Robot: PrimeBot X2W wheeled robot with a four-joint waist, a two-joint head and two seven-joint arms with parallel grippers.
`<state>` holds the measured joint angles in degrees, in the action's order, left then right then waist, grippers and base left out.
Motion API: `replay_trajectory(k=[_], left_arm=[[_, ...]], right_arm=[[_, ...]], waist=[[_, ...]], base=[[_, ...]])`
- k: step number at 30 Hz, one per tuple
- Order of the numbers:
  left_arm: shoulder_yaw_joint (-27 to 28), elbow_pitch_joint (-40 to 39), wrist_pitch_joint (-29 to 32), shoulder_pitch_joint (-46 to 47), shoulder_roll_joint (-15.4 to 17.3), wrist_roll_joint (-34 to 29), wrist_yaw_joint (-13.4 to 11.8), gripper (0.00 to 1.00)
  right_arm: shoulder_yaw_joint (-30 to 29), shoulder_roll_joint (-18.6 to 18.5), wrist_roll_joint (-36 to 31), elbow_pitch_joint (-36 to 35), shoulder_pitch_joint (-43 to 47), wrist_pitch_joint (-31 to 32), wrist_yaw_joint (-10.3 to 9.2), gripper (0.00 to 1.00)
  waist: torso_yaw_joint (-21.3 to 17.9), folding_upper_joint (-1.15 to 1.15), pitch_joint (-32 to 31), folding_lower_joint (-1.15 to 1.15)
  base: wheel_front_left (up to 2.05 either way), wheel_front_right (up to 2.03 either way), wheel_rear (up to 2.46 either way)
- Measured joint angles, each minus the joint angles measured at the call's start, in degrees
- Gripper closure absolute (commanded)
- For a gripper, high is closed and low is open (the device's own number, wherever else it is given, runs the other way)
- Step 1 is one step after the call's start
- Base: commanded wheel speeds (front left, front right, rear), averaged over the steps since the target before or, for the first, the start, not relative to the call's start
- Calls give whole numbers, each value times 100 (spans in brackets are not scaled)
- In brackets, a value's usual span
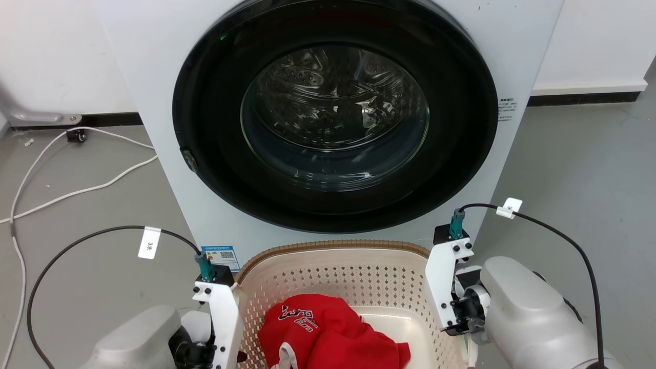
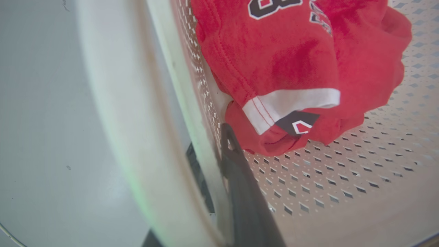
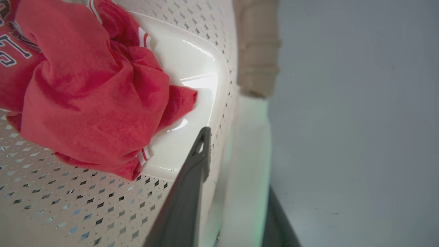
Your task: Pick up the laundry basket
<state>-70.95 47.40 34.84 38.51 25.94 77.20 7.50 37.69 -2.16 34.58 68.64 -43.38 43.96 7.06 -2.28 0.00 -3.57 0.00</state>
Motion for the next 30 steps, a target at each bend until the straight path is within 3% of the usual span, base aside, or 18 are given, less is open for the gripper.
replay_trajectory(k=[30], left_arm=[[-56, 85, 104, 131, -25, 112, 0, 100]], right_arm=[[275, -2, 330, 181, -119, -133, 0, 100]], waist=[[39, 0, 10, 0]], base=[[0, 0, 0]])
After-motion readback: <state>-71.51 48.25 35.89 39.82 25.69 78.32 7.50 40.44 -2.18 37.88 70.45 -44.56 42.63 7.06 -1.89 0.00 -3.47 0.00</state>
